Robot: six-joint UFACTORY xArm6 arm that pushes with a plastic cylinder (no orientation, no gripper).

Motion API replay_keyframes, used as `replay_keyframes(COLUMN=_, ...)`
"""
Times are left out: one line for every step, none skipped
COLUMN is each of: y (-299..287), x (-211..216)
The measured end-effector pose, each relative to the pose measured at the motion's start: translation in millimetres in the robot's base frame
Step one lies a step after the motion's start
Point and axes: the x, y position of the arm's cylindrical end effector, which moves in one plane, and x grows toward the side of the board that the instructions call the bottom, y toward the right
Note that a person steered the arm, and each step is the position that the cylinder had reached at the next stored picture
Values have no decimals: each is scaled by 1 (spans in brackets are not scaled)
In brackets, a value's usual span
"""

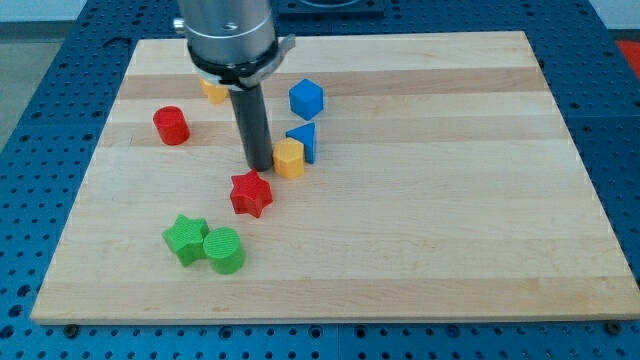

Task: Nudge the yellow hexagon and blue triangle a bit up

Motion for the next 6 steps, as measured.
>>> replay_keyframes(y=12, x=20)
replay_keyframes(y=6, x=43)
replay_keyframes(y=-3, x=62)
replay_keyframes(y=4, x=66)
replay_keyframes(y=16, x=40)
replay_keyframes(y=17, x=-9)
